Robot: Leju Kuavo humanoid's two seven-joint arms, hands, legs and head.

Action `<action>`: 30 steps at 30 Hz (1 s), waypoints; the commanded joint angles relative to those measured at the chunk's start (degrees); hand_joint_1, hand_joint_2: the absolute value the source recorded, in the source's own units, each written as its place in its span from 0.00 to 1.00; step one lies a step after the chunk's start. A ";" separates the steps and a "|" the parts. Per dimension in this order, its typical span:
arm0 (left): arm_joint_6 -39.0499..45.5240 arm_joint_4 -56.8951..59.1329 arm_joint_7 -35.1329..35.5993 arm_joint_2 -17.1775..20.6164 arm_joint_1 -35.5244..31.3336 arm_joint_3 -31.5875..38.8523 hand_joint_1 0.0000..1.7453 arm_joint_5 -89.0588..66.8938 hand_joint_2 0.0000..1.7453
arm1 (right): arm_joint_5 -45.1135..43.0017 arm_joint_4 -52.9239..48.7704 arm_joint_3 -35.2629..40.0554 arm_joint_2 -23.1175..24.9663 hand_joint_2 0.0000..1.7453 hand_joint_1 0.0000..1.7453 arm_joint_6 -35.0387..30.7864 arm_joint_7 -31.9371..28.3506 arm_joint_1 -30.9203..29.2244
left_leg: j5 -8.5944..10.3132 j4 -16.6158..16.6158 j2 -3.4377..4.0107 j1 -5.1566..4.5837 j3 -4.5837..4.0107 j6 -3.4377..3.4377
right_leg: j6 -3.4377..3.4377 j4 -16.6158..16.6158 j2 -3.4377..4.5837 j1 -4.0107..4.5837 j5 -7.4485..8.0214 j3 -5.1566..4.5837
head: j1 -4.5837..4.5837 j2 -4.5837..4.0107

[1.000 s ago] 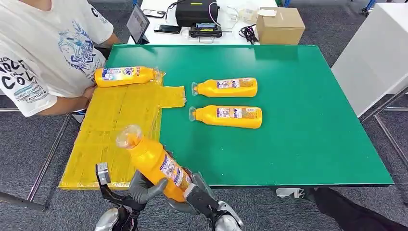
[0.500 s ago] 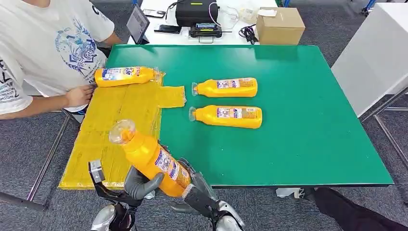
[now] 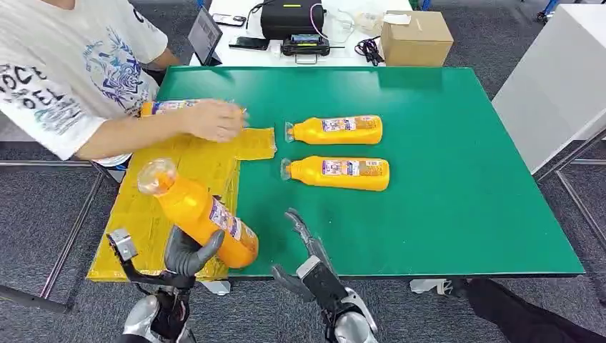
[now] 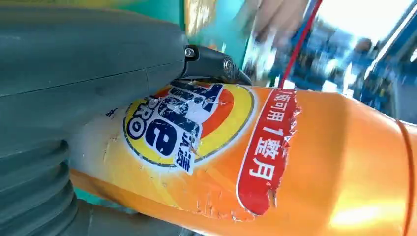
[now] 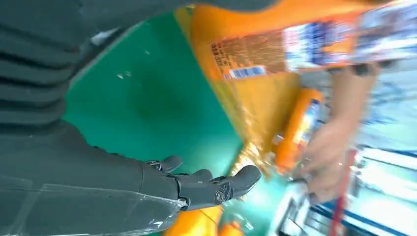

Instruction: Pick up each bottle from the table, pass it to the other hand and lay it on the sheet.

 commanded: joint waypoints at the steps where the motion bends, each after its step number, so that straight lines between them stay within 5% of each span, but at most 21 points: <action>1: 17.97 -0.33 -5.68 -0.87 -8.81 5.14 1.00 -14.26 1.00 | -2.98 -19.63 -1.08 -2.40 0.00 0.00 -0.62 -3.75 3.54 | -0.02 0.12 -0.16 0.08 -0.09 -0.07 | -0.09 0.08 -0.19 0.09 -0.07 0.00 | 0.00 0.00; 9: 32.03 4.47 -12.14 -0.35 -14.95 8.27 1.00 -25.66 1.00 | -3.31 -22.20 0.25 -3.07 0.00 0.00 -1.51 -4.11 2.79 | 0.00 0.02 -0.06 0.06 0.05 -0.06 | -0.08 -0.01 -0.09 0.06 -0.02 0.11 | 0.00 0.00; 18: 34.51 4.18 -13.06 -0.10 -15.27 8.48 1.00 -28.15 1.00 | -4.06 -22.24 -0.06 -2.82 0.00 0.00 -1.75 -4.31 2.69 | -0.06 0.02 0.02 0.09 0.18 -0.09 | -0.11 -0.03 0.00 0.09 -0.05 0.23 | -0.02 0.00; 23: 49.94 9.42 -9.74 4.34 -20.67 5.83 1.00 -56.75 1.00 | -7.29 -21.97 0.24 -2.46 0.00 0.00 -1.20 -4.50 0.51 | 0.02 0.02 -0.01 0.04 0.02 -0.06 | -0.07 0.02 -0.03 0.04 0.00 0.05 | 0.00 0.00; 28: 50.05 20.22 0.76 7.19 -24.80 11.83 1.00 -96.61 1.00 | -8.98 -20.81 0.77 -2.84 0.00 0.00 -0.33 -4.29 -1.07 | 0.01 -0.02 0.13 0.06 0.18 -0.10 | -0.12 -0.02 0.11 0.06 0.03 0.18 | -0.02 0.00; 30: 50.05 21.48 -0.37 7.76 -24.07 13.95 1.00 -97.21 1.00 | -9.21 -20.99 0.77 -2.99 0.00 0.00 -0.26 -4.31 -1.04 | -0.01 -0.05 0.17 0.07 0.27 -0.11 | -0.14 -0.04 0.15 0.07 0.03 0.27 | 0.00 0.00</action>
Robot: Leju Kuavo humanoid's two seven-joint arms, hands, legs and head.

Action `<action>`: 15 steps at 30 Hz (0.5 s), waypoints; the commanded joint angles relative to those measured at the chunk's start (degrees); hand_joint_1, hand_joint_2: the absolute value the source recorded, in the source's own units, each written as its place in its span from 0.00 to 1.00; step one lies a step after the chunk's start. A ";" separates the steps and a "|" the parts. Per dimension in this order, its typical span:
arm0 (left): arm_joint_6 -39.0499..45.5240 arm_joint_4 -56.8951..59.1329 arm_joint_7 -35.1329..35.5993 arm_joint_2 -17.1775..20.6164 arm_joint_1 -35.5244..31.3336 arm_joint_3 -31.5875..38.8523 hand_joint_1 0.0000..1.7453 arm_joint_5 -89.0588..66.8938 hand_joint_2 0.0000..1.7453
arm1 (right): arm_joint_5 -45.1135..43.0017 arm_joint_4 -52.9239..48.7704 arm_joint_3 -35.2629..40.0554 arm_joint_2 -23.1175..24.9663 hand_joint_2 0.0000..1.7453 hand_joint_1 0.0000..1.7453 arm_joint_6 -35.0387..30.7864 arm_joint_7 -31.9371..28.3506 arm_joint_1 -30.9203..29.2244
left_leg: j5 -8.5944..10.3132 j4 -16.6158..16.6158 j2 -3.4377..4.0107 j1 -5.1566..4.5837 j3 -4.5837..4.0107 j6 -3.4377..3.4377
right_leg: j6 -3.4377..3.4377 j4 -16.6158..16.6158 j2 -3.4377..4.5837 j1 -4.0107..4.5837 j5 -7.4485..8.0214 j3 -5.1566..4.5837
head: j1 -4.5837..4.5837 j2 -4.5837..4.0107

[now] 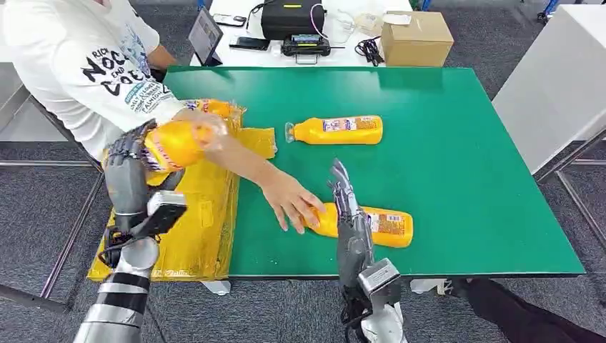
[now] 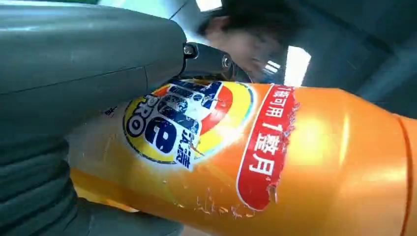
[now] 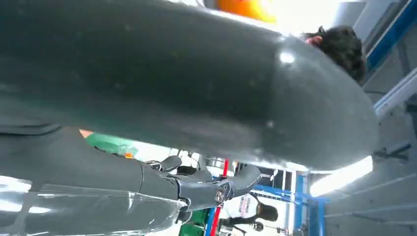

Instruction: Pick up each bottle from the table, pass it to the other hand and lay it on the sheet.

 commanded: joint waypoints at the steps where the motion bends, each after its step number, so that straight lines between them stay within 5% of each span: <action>1: 0.42 16.89 8.62 6.12 -5.97 7.16 1.00 -27.36 1.00 | -1.74 1.22 0.83 -2.09 0.00 0.00 0.78 0.33 -2.76 | -0.05 -0.08 0.24 0.02 0.25 -0.09 | -0.11 -0.05 0.20 0.03 0.01 0.17 | -0.02 0.00; 15: 0.42 21.76 7.72 7.05 -3.99 11.77 1.00 -25.30 1.00 | -2.43 0.18 -0.51 -2.06 0.00 0.00 1.48 0.25 -0.34 | -0.10 0.00 0.18 0.10 0.20 -0.10 | -0.13 -0.02 0.16 0.09 -0.08 0.16 | 0.02 0.00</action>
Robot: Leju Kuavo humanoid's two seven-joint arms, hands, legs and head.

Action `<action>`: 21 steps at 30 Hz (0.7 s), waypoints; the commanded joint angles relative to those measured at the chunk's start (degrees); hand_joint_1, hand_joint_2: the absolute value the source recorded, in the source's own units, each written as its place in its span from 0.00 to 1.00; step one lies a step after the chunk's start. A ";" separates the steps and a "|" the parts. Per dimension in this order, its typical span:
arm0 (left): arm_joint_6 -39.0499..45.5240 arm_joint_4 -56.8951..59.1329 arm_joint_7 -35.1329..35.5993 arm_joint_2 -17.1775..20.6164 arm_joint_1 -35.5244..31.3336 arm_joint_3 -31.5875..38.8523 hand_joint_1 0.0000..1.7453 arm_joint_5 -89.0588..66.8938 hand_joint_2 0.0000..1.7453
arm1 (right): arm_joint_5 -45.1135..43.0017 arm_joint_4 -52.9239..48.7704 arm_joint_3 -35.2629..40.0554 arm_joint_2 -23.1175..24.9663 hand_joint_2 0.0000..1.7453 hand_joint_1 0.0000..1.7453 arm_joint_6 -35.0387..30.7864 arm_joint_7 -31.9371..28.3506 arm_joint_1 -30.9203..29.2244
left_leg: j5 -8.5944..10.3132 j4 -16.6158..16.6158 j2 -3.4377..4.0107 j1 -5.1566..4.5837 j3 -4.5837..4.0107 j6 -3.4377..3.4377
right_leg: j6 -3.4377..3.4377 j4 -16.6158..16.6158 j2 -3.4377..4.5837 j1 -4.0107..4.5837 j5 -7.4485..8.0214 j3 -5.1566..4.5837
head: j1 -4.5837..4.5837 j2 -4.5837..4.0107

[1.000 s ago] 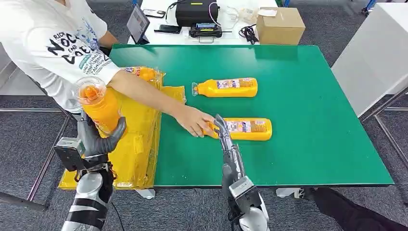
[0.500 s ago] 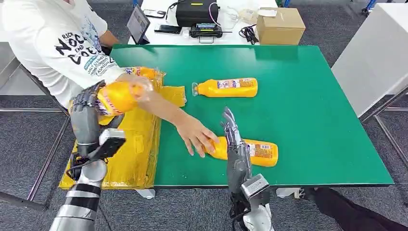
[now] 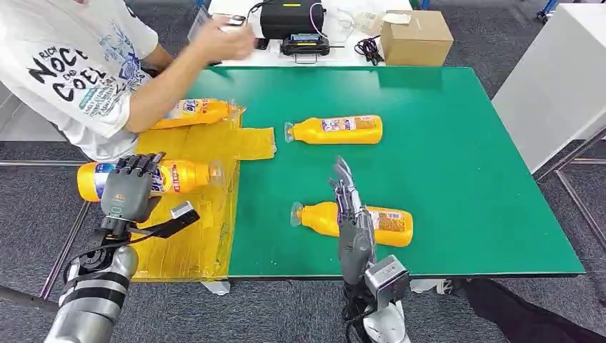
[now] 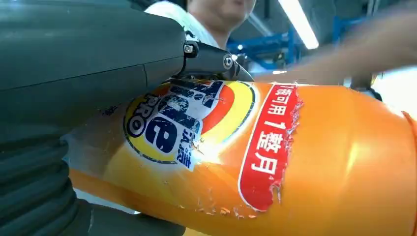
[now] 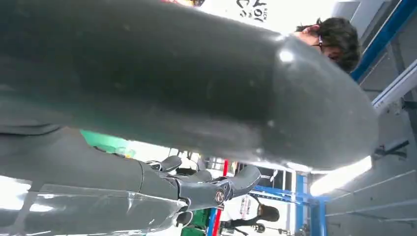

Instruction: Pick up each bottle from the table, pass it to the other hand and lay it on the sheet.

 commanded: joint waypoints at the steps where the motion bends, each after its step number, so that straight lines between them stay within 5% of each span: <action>1: 0.20 7.43 -1.37 0.45 -2.01 3.93 1.00 2.19 1.00 | -0.53 0.24 -0.69 -1.62 0.00 0.00 0.41 0.31 -0.25 | -0.05 -0.03 0.03 0.06 0.19 -0.07 | -0.09 -0.07 0.00 0.07 -0.03 0.21 | 0.00 0.00; 13: -0.81 21.59 -4.64 0.48 -6.58 3.82 1.00 12.89 1.00 | -0.82 1.17 -1.18 -1.37 0.00 0.00 1.66 1.35 -0.28 | -0.05 -0.01 -0.02 0.08 0.20 -0.07 | -0.09 -0.05 -0.04 0.09 -0.03 0.21 | 0.00 0.00; 21: -4.33 28.99 1.68 2.52 -7.77 -3.42 1.00 6.65 1.00 | -1.02 3.42 -0.50 -1.18 0.00 0.00 3.43 2.64 -1.45 | -0.09 0.00 0.02 0.10 0.29 -0.10 | -0.12 -0.05 -0.01 0.11 -0.06 0.30 | 0.00 0.00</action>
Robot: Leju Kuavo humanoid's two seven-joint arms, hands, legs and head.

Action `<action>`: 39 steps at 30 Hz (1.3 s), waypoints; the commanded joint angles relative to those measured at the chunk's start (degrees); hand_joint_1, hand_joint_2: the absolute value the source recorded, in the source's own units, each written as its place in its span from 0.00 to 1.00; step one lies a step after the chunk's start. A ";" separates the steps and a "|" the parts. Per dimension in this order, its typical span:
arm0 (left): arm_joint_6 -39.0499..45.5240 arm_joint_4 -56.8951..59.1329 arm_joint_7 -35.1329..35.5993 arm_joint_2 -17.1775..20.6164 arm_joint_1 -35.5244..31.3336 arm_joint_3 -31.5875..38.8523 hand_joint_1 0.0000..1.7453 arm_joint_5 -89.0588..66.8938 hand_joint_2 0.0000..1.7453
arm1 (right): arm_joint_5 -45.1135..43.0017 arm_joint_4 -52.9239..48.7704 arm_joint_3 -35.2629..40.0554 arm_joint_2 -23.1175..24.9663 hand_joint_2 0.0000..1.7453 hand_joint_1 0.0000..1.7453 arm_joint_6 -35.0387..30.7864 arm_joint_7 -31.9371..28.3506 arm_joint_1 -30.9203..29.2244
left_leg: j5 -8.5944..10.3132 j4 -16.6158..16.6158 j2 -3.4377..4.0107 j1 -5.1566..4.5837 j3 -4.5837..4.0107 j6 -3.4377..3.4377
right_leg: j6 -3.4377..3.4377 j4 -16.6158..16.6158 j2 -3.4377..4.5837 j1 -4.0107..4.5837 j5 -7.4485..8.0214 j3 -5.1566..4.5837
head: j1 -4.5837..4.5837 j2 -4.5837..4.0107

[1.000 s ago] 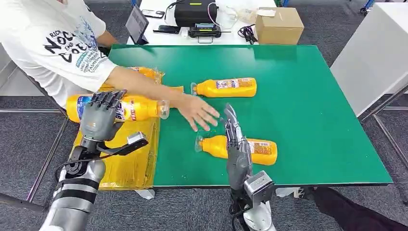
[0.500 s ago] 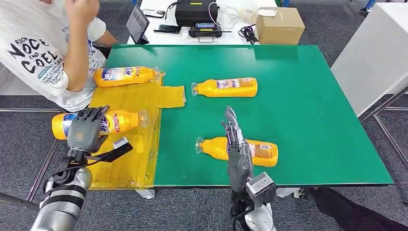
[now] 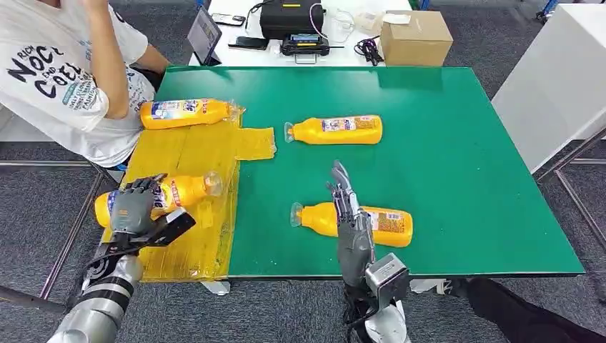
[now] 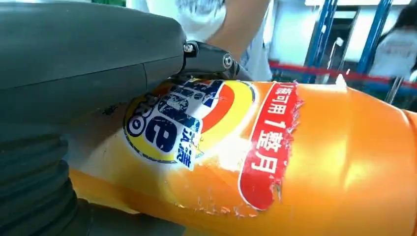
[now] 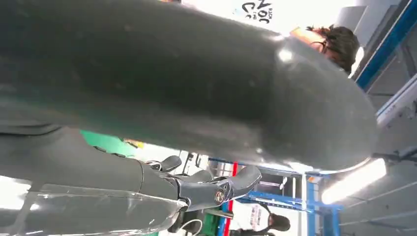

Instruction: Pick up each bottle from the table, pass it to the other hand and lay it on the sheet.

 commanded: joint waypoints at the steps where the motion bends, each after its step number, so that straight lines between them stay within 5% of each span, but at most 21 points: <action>1: -3.25 13.44 5.69 2.38 -5.00 -6.60 1.00 -6.57 1.00 | -0.09 3.68 0.00 -1.06 0.00 0.00 1.24 0.97 -2.16 | -0.05 -0.02 0.00 0.08 0.18 -0.08 | -0.11 -0.05 -0.03 0.08 -0.04 0.20 | 0.02 0.00; 9: -17.00 16.71 8.83 3.35 -7.56 -9.54 1.00 -7.89 1.00 | -0.27 5.02 -0.52 -0.61 0.00 0.00 2.55 1.80 -2.32 | -0.03 -0.03 -0.05 0.09 0.31 -0.11 | -0.15 -0.05 -0.04 0.10 -0.02 0.36 | -0.02 0.00; 19: -21.82 17.62 8.30 3.02 -7.81 -8.89 1.00 -6.02 1.00 | -0.28 5.51 -0.62 -0.51 0.00 0.00 2.89 2.03 -2.37 | 0.04 -0.13 -0.17 0.05 0.72 -0.09 | -0.15 -0.10 -0.06 0.05 -0.01 0.78 | 0.00 0.00; 20: -23.69 17.67 7.71 2.85 -7.84 -8.14 0.83 -4.60 1.00 | -0.28 5.66 -0.64 -0.45 0.00 0.00 2.93 2.04 -2.41 | 0.04 -0.12 -0.20 0.02 0.73 -0.08 | -0.14 -0.07 -0.08 0.02 -0.02 0.79 | 0.00 0.00; 21: -25.63 17.78 7.25 2.88 -7.74 -8.12 0.24 -3.85 1.00 | -0.27 5.93 -0.58 -0.42 0.00 0.00 3.05 2.09 -2.53 | 0.03 -0.15 -0.13 0.04 0.80 -0.10 | -0.17 -0.11 -0.02 0.04 -0.01 0.84 | 0.00 0.00; 22: -27.84 17.63 5.77 2.63 -7.50 -7.02 0.04 -1.40 1.00 | -0.27 6.27 -0.57 -0.39 0.00 0.00 3.10 2.10 -2.69 | 0.03 -0.15 -0.12 0.04 0.80 -0.10 | -0.17 -0.10 0.00 0.04 0.00 0.85 | 0.00 0.00; 27: -35.88 17.47 2.49 2.58 -6.39 -5.90 0.00 5.65 1.00 | -0.86 8.22 -0.86 -0.23 0.00 0.00 3.61 2.31 -3.68 | 0.01 -0.21 -0.03 0.04 0.95 -0.12 | -0.18 -0.18 0.07 0.05 0.01 0.98 | 0.02 0.00; 39: -35.91 17.44 2.49 2.51 -6.47 -5.94 0.00 5.64 1.00 | -0.86 8.23 -0.86 -0.24 0.00 0.00 3.61 2.31 -3.66 | 0.04 -0.21 -0.24 0.02 1.12 -0.13 | -0.19 -0.17 -0.07 0.03 0.01 1.22 | -0.02 0.00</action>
